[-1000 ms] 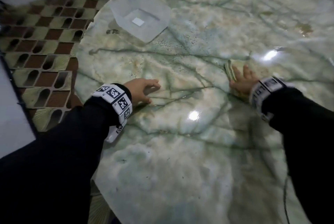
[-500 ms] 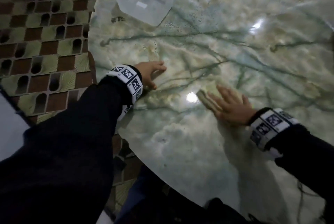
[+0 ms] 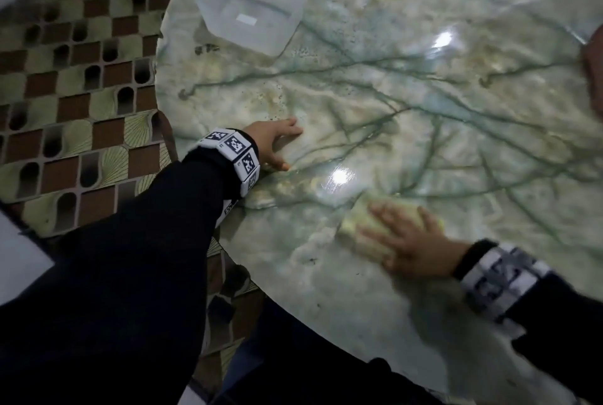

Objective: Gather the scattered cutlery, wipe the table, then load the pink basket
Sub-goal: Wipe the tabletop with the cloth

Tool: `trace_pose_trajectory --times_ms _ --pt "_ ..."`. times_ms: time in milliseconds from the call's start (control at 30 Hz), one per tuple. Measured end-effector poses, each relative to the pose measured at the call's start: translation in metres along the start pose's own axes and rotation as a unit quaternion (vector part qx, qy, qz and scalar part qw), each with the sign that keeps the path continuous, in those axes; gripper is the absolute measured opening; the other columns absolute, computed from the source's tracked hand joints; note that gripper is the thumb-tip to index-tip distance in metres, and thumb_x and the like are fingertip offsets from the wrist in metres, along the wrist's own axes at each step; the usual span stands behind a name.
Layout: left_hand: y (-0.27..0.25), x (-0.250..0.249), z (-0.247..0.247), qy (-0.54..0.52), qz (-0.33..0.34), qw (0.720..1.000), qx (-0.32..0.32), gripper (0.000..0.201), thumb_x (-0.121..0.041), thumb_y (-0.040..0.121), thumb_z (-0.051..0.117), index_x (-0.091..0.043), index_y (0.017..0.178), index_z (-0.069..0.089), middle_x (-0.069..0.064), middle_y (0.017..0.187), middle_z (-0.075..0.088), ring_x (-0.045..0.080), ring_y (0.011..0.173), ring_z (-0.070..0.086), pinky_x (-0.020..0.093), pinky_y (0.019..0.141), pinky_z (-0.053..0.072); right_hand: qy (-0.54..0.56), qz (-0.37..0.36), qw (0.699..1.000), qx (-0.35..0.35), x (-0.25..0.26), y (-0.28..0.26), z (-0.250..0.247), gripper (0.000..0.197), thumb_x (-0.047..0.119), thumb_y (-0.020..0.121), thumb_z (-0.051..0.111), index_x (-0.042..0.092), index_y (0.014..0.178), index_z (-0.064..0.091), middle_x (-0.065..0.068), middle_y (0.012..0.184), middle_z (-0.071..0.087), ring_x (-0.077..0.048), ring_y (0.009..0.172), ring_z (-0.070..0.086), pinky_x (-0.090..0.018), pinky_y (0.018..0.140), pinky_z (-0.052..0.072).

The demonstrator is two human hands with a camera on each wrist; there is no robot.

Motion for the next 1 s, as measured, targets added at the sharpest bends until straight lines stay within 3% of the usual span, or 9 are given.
trace_pose_trajectory --times_ms 167,267,333,433,500,567,600,833,1000 --pt "-0.002 -0.004 -0.001 0.024 0.001 1.0 0.012 0.082 -0.012 0.072 0.077 -0.022 0.142 0.036 -0.007 0.155 0.018 0.015 0.14 0.024 0.022 0.11 0.02 0.139 0.174 0.967 -0.121 -0.067 0.049 -0.092 0.067 0.039 0.097 0.04 0.037 0.147 -0.004 -0.001 0.157 -0.018 -0.025 0.145 -0.012 -0.053 0.113 0.003" --pt "-0.002 -0.004 -0.001 0.026 -0.002 1.0 0.011 0.081 -0.011 0.073 0.077 -0.022 0.142 0.036 -0.006 0.155 0.018 0.015 0.14 0.025 0.02 0.109 0.021 0.089 0.114 0.981 -0.132 0.004 0.074 -0.099 0.066 0.037 0.096 0.039 0.033 0.149 0.0 -0.006 0.157 -0.014 -0.029 0.145 -0.008 -0.055 0.113 0.007" --pt "-0.002 -0.005 0.0 0.03 0.002 1.0 0.008 0.079 -0.009 0.075 0.075 -0.021 0.142 0.037 -0.005 0.155 0.019 0.014 0.139 0.026 0.018 0.107 0.022 -0.032 0.014 0.987 -0.159 0.067 0.071 -0.072 0.058 0.039 0.088 0.037 0.036 0.145 0.027 -0.01 0.156 0.017 -0.03 0.142 0.022 -0.068 0.098 0.026" --pt "-0.002 -0.004 -0.002 0.018 -0.006 1.0 0.008 0.08 -0.008 0.072 0.077 -0.021 0.141 0.039 -0.007 0.154 0.02 0.013 0.139 0.026 0.016 0.105 0.023 -0.034 -0.088 0.99 -0.102 0.105 0.03 -0.019 0.065 0.047 0.062 0.026 0.048 0.121 0.054 0.001 0.131 0.058 -0.021 0.114 0.06 -0.058 0.072 0.049" --pt "-0.001 -0.004 -0.003 0.018 -0.015 1.0 0.013 0.081 -0.009 0.071 0.079 -0.022 0.14 0.04 -0.009 0.154 0.02 0.013 0.138 0.028 0.015 0.102 0.025 -0.065 -0.138 0.986 -0.067 0.091 0.007 -0.005 0.068 0.048 0.069 0.026 0.048 0.137 0.024 0.006 0.154 0.02 -0.021 0.139 0.028 -0.065 0.09 0.033" --pt "-0.001 -0.004 -0.004 0.014 -0.019 1.0 0.014 0.079 -0.009 0.071 0.078 -0.022 0.14 0.041 -0.009 0.154 0.021 0.013 0.138 0.028 0.016 0.103 0.024 -0.043 -0.131 0.99 -0.009 0.036 0.002 0.0 0.063 0.047 0.087 0.027 0.054 0.14 -0.008 0.015 0.139 -0.038 -0.016 0.14 -0.022 -0.059 0.107 0.001" --pt "0.0 -0.004 -0.005 0.005 -0.02 1.0 0.012 0.077 -0.01 0.072 0.078 -0.021 0.14 0.042 -0.009 0.154 0.022 0.013 0.138 0.028 0.017 0.105 0.024 -0.002 -0.059 0.998 -0.017 -0.005 0.004 -0.013 0.061 0.046 0.093 0.027 0.053 0.138 -0.012 0.015 0.134 -0.044 -0.015 0.139 -0.026 -0.054 0.11 -0.004" --pt "0.012 0.008 -0.02 -0.096 -0.017 0.995 0.022 0.056 -0.002 0.076 0.073 -0.011 0.128 0.056 -0.005 0.145 0.04 0.007 0.126 0.041 0.002 0.085 0.029 0.129 0.225 0.961 -0.093 -0.227 0.058 -0.111 0.07 0.039 0.097 0.041 0.033 0.147 -0.007 -0.006 0.155 -0.021 -0.027 0.144 -0.014 -0.049 0.116 0.003" --pt "0.024 0.024 -0.05 -0.062 -0.022 0.997 -0.03 0.075 -0.01 0.068 0.08 -0.016 0.135 0.048 -0.001 0.15 0.032 0.012 0.136 0.033 0.01 0.097 0.021 0.166 0.291 0.908 -0.251 -0.231 0.12 -0.2 0.072 0.061 0.093 0.025 0.018 0.15 0.014 -0.021 0.155 -0.002 -0.039 0.143 0.0 -0.045 0.116 0.003"
Point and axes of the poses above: each hand's wrist, its own y-axis towards the middle knuckle, its own z-axis out of the palm, x = y × z, the point moved 8 cm from there along y, towards the middle knuckle
